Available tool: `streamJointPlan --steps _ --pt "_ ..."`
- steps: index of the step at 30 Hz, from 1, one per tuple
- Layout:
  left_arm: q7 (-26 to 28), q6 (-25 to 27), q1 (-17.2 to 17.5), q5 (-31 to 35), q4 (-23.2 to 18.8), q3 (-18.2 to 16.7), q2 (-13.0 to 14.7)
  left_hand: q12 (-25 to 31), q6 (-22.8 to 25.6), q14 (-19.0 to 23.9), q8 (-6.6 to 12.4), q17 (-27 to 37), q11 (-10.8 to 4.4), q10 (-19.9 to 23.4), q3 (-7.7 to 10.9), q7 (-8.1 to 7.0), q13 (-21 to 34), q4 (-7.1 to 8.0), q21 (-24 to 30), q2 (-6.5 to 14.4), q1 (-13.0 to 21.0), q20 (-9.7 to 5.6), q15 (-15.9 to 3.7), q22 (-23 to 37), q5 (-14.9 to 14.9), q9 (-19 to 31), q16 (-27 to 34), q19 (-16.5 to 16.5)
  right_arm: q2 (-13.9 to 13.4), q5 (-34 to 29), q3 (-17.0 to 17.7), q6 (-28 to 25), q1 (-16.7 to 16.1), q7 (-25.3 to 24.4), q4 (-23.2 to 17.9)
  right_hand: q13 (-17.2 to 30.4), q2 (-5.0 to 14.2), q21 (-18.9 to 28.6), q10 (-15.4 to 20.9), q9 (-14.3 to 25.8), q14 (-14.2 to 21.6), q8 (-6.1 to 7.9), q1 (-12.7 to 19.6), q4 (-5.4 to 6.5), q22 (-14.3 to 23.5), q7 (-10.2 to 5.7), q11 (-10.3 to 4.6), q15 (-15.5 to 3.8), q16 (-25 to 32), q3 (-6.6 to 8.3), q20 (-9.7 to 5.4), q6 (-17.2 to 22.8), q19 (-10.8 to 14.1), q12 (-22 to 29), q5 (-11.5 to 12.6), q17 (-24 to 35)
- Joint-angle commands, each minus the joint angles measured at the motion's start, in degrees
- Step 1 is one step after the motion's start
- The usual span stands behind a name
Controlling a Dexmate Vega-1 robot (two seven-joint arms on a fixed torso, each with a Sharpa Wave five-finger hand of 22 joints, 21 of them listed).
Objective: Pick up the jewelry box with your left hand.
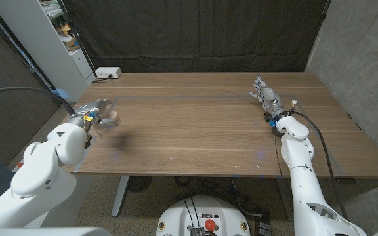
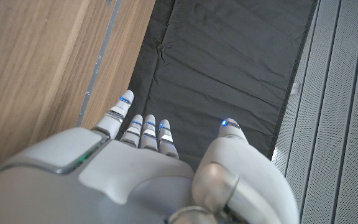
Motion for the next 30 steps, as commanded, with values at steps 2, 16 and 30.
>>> streamJointPlan --steps 2,16,30 --pt "-2.33 -1.34 -0.37 2.89 -1.07 -2.15 -1.25 0.37 0.56 0.51 -0.12 0.14 0.32 0.25 -0.31 0.0 0.21 -0.11 0.18 4.79 4.43 -2.99 -0.1 0.14 0.36 0.24 0.32 3.01 0.22 -0.38 -0.27 -0.02 0.07 -0.48 -0.49 0.1 0.14 -0.16 0.52 0.05 0.49 0.03 -0.27 -0.29 0.11 -0.34 -0.07 0.05 0.46 0.02 -0.03 0.36 0.36 -0.05 0.41 0.05" --pt "-5.05 -3.96 -1.02 5.48 -1.83 -4.56 -2.95 0.41 0.62 0.66 -0.2 0.07 0.27 0.26 -0.19 0.03 0.36 -0.1 0.13 5.03 4.41 -2.98 0.0 0.16 0.5 0.26 0.15 2.98 0.28 -0.57 -0.4 -0.2 -0.13 -0.7 -1.21 0.1 0.2 -0.17 0.62 0.05 0.6 0.05 -0.26 -0.36 0.11 -0.41 -0.09 -0.07 0.48 0.0 -0.11 0.42 0.47 -0.04 0.42 0.05" --pt "-8.52 -4.44 -3.01 9.33 -2.08 -4.58 -4.18 0.28 0.59 0.65 -0.31 0.0 0.23 -0.11 -0.18 -0.02 0.5 -0.01 0.07 5.13 4.13 -2.98 -0.21 0.17 0.6 0.29 -0.1 2.92 0.67 -0.59 -0.22 -1.06 -0.2 -1.17 -1.93 0.1 0.24 -0.19 0.74 0.05 0.71 0.07 -0.25 -0.41 0.11 -0.41 -0.06 -0.02 0.5 -0.03 -0.13 0.47 0.53 -0.02 0.42 0.06"
